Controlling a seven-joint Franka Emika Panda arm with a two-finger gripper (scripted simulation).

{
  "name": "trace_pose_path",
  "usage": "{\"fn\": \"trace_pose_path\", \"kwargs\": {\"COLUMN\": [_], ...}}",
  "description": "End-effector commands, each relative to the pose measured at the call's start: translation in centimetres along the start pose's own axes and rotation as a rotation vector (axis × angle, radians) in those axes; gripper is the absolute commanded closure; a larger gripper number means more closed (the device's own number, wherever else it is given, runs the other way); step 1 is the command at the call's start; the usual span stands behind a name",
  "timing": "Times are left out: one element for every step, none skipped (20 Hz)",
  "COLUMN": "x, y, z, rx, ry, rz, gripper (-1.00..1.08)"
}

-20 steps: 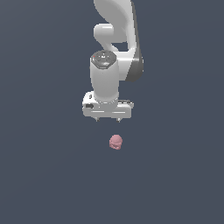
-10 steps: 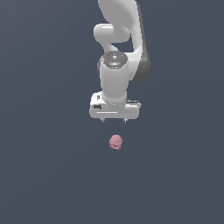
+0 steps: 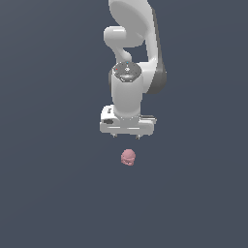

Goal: Pick up the object and move it to a goal position.

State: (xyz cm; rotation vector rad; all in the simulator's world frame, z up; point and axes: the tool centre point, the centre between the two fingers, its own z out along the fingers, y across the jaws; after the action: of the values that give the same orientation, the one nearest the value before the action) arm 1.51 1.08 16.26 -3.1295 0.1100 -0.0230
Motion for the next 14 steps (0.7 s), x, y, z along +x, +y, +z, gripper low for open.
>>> {"fn": "trace_pose_path", "kwargs": {"x": [0.4,0.6,0.9,1.1,1.4,1.6,1.9,2.1,2.3,2.4,2.6,2.7,2.8,2.9], "y": [-0.2,-0.2,-0.3,-0.4,-0.5,-0.6,-0.7,-0.8,-0.9,-0.9,-1.0,-1.1,-1.1,-1.1], "z": [0.8,1.3,1.7,2.3,2.8,3.4,4.0,4.5,5.0,5.4,5.8,6.2,6.5,6.8], "rx": [-0.001,-0.001,-0.001,-0.002,-0.003,-0.004,-0.004,-0.005,-0.006,-0.007,-0.008,-0.009,-0.010,-0.010], "ry": [-0.002,-0.003,-0.004,-0.005,-0.006,-0.007,-0.008,-0.009,-0.010,-0.011,-0.011,-0.012,-0.012,-0.012], "rz": [0.024,0.036,0.049,0.064,0.080,0.096,0.111,0.125,0.138,0.150,0.160,0.169,0.177,0.184], "gripper": [-0.92,-0.92,-0.92,-0.92,-0.92,-0.92,-0.92,-0.92,-0.92,-0.92,-0.92,-0.92,-0.92,-0.92]}}
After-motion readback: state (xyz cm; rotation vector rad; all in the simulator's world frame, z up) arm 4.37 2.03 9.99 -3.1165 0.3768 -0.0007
